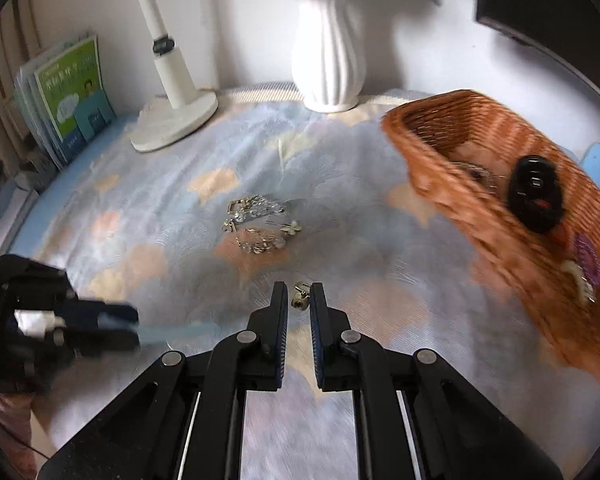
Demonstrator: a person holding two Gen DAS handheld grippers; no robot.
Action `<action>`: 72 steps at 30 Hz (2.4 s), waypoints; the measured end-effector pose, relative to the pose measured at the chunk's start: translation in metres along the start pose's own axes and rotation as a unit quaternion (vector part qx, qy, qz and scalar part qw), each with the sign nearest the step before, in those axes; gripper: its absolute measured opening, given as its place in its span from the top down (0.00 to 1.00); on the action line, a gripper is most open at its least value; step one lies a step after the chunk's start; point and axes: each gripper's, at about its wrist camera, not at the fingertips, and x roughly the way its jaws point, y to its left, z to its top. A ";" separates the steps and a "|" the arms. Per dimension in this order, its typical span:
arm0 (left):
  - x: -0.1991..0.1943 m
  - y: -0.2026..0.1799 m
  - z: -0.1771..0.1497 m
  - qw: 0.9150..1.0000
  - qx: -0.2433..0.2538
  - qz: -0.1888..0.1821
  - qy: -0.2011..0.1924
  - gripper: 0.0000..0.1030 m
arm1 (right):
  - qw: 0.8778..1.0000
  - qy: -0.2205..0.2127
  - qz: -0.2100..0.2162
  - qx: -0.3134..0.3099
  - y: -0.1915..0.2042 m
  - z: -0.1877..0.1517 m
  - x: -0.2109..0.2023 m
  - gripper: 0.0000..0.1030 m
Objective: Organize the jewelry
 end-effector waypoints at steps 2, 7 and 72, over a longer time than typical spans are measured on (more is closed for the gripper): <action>-0.007 -0.001 0.004 1.000 -0.004 -0.004 -0.010 0.88 | 1.000 -0.007 0.002 0.006 -0.007 -0.003 -0.013 0.89; -0.016 -0.009 0.010 1.000 -0.007 -0.003 -0.024 0.88 | 1.000 -0.017 -0.006 0.017 -0.022 -0.010 -0.034 0.89; 0.152 -0.069 0.199 1.000 -0.022 0.016 0.014 0.68 | 0.975 -0.069 0.006 0.213 -0.244 0.022 -0.057 0.78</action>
